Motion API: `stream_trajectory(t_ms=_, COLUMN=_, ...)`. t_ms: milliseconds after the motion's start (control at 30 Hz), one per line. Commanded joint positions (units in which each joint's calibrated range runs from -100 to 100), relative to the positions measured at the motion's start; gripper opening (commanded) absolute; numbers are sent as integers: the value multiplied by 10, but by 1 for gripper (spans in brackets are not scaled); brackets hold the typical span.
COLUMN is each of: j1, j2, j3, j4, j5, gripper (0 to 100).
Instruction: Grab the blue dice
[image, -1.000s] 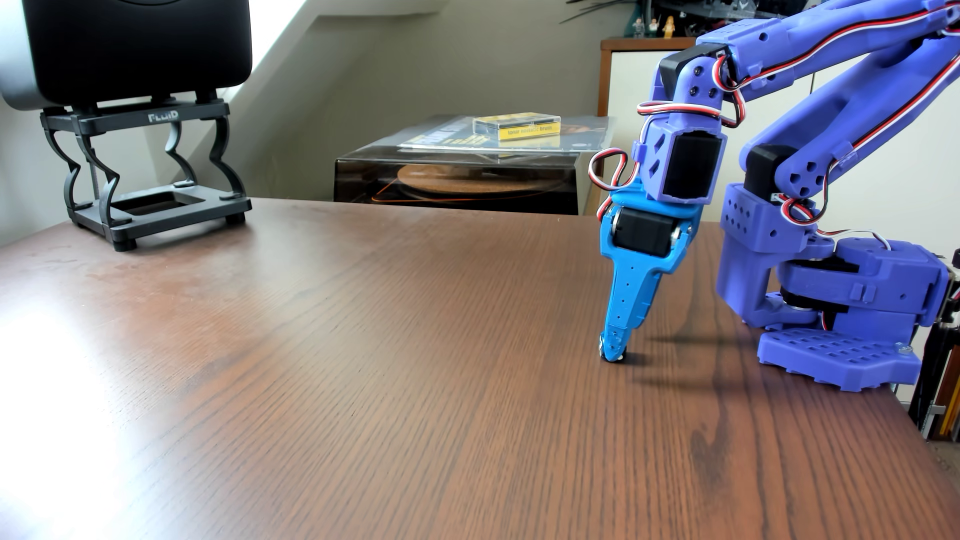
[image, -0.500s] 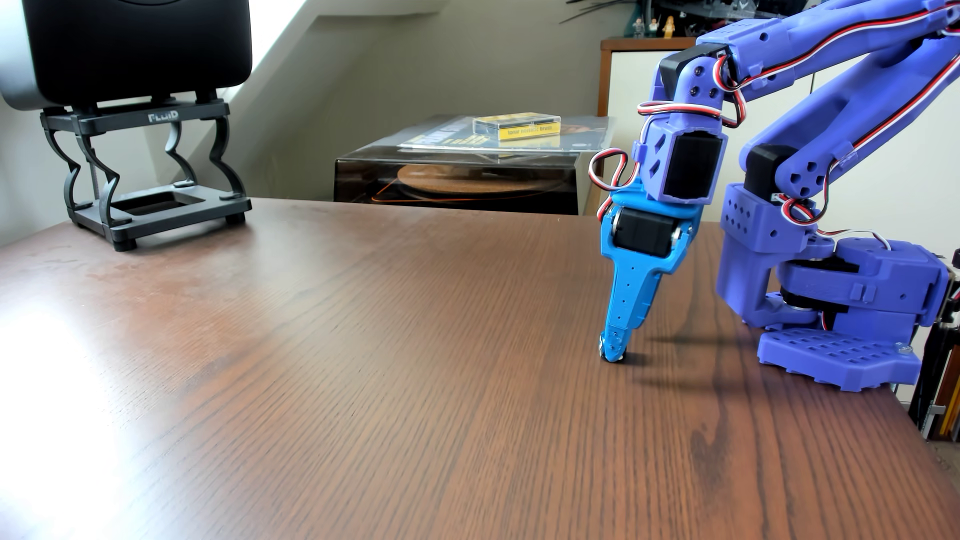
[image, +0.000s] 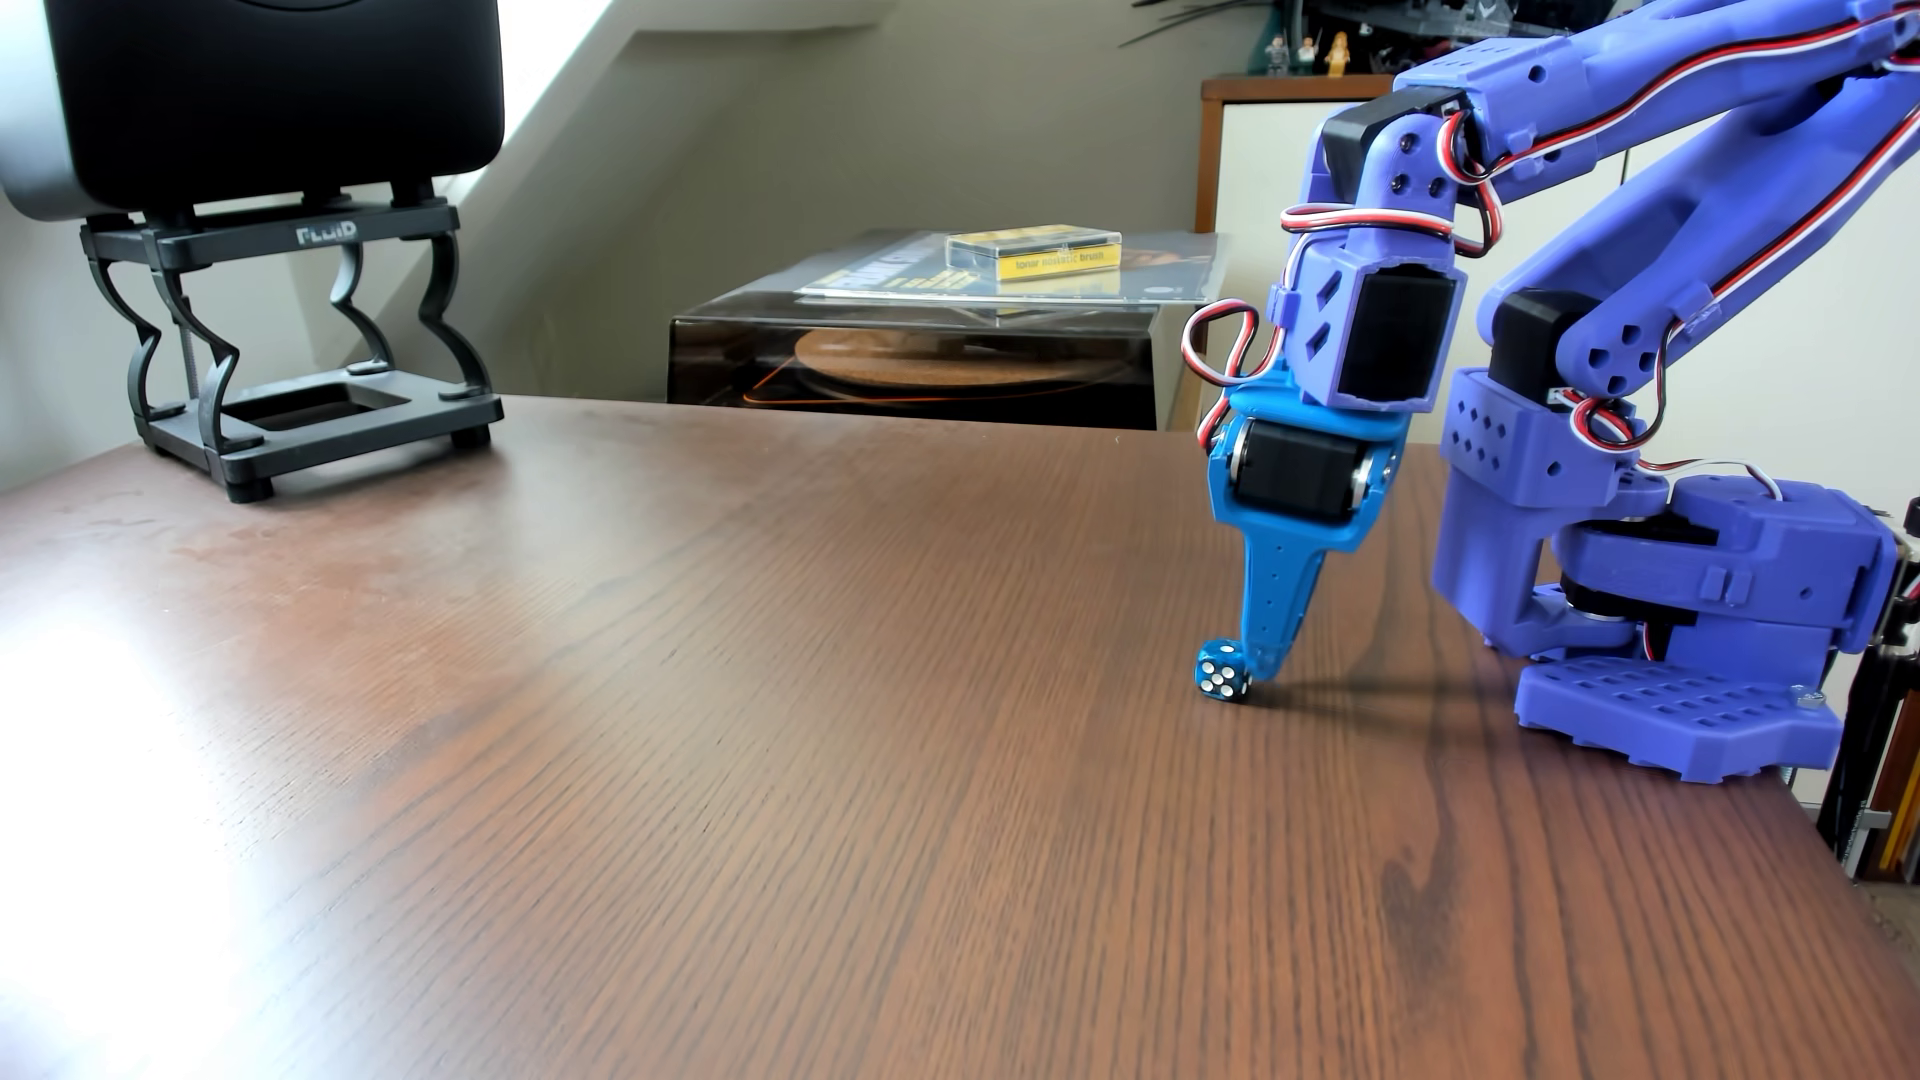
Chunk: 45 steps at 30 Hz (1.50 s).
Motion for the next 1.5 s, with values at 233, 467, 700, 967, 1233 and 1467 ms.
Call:
stream_trajectory(t_ms=233, j1=-29, j2=-10, j3=-3, j4=-2, j5=-3, gripper=21)
stream_trajectory(t_ms=467, j1=-18, j2=-11, j3=-10, j4=-16, j5=0, gripper=21)
stream_trajectory(t_ms=700, j1=-7, j2=-4, j3=2, j4=-80, j5=-2, gripper=21)
stream_trajectory(t_ms=967, j1=-8, j2=-4, j3=4, j4=-79, j5=-2, gripper=21)
stream_trajectory(t_ms=1233, j1=-6, j2=-4, j3=4, j4=-88, j5=-1, gripper=21)
stream_trajectory(t_ms=1467, j1=21, j2=-4, j3=1, j4=-89, j5=1, gripper=21)
